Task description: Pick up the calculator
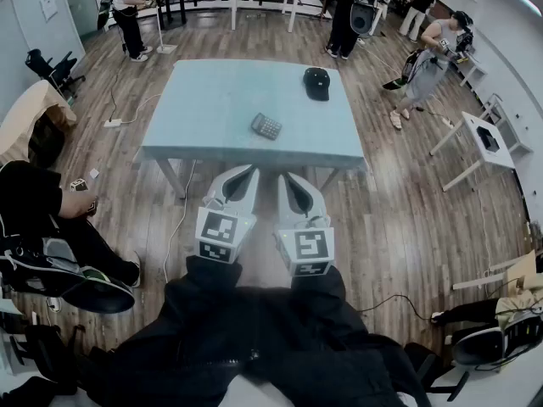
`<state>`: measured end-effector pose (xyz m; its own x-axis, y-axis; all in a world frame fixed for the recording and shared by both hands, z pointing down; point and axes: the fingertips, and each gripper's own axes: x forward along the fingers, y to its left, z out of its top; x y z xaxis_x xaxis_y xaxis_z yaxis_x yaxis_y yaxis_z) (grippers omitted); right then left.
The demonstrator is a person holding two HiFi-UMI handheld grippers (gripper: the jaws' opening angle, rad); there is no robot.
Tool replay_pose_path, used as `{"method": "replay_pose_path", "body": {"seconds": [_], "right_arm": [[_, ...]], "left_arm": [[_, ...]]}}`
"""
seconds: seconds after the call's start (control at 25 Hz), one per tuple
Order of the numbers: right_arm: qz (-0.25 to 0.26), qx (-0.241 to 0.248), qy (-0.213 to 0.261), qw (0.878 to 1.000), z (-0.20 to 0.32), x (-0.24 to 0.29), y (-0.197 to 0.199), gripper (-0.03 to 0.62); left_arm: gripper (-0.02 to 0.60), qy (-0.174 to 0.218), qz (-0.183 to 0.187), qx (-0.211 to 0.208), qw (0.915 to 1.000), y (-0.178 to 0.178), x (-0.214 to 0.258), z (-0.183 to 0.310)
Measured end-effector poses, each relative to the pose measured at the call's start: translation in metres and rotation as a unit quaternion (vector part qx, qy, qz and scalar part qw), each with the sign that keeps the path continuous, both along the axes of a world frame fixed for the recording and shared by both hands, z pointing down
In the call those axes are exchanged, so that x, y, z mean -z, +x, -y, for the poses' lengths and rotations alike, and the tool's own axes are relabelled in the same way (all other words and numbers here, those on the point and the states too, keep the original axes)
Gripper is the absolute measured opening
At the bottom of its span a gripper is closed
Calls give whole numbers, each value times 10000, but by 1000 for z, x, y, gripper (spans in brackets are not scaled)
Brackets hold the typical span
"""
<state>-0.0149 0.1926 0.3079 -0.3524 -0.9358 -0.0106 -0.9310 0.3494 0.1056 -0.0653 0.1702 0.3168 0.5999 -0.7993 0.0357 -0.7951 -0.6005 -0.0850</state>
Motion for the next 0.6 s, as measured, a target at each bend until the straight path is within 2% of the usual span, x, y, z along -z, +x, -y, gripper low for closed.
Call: {"method": "replay_pose_path", "body": {"seconds": [0.36, 0.6], "right_arm": [[-43, -2, 12, 10000, -3, 2, 7, -3], [1, -107, -220, 9997, -1, -10, 19, -2]], "left_arm": [[-5, -1, 18, 45, 10000, 4, 1, -3], [-5, -53, 19, 23, 10000, 13, -2, -1]]}}
